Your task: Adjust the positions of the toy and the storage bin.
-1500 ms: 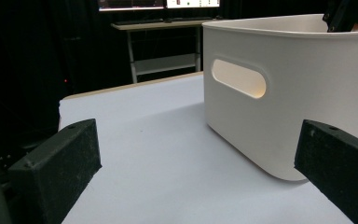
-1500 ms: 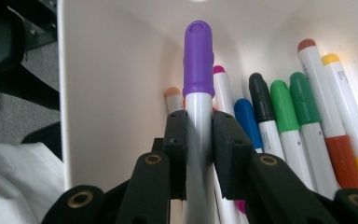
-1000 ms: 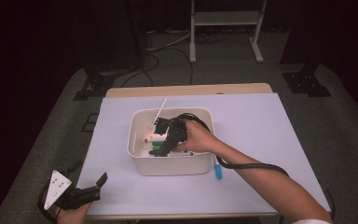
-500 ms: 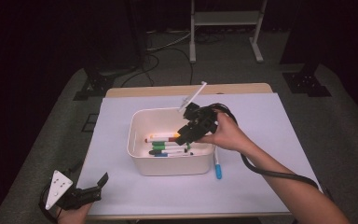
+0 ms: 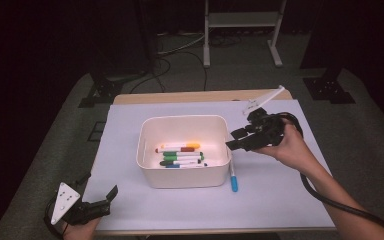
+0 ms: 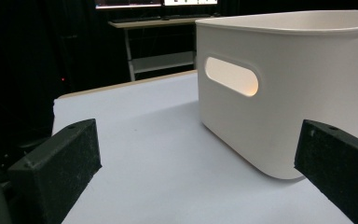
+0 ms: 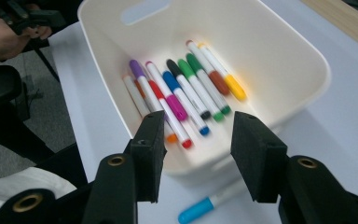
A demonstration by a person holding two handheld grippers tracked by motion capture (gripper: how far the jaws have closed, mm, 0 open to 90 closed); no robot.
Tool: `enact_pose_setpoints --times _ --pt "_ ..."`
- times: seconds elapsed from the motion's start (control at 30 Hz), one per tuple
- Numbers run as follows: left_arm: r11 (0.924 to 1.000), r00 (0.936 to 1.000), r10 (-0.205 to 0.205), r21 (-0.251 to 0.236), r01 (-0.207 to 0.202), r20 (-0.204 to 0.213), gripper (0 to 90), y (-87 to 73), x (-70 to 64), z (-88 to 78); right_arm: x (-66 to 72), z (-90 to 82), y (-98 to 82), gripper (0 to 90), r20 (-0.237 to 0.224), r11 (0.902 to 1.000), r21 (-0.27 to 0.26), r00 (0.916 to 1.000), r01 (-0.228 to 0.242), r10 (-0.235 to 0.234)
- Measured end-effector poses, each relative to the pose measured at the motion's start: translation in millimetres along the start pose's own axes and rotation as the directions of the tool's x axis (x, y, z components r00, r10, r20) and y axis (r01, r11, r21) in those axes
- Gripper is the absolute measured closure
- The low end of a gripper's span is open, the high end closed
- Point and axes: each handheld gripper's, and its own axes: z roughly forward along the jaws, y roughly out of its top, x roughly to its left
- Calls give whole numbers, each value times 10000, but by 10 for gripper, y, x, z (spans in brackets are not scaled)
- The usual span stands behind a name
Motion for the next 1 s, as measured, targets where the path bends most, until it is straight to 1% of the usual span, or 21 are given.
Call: enact_pose_setpoints --times 0.1,0.17,0.23,0.4,0.47,0.53,0.63,0.7,0.73,0.87,1.0 --pt "10000 10000 -12 38 12 2 0 -4 4 2 -98 -25 -202 535 173 9989 -87 9988 -455 456" --pt "9999 10000 70 95 -70 -2 0 -6 7 5 -150 10 -333 531 208 9969 18 9967 -787 787" --pt "10000 10000 53 83 -53 -5 0 -5 4 0 -192 56 -450 531 213 9948 72 9946 -1020 1018" --pt "10000 10000 1 45 -1 -57 0 -4 6 -11 -271 251 -724 526 349 9879 246 9877 -1531 1522" --pt "10000 10000 1 46 -1 -51 0 -3 6 -11 -289 334 -804 516 376 9857 350 9858 -1648 1635" --pt "10000 10000 6 49 -5 -45 0 -3 5 -11 -307 428 -892 515 429 9825 336 9824 -1831 1817" --pt "10000 10000 6 46 -6 -47 0 -5 9 -12 -329 576 -1001 504 464 9759 402 9761 -2143 2124" --pt "10000 10000 -13 38 13 -53 0 -6 12 -13 -340 672 -1058 492 533 9739 488 9743 -2215 2189" --pt "10000 10000 -10 47 10 -49 0 -6 12 -13 -344 726 -1081 490 616 9719 530 9721 -2295 2262" --pt "10000 10000 25 38 -25 -47 0 -3 15 -16 -353 885 -1133 477 846 9684 533 9674 -2438 2389" --pt "10000 10000 14 35 -14 -38 0 -5 21 -20 -376 1031 -1164 467 1041 9601 491 9574 -2753 2692"
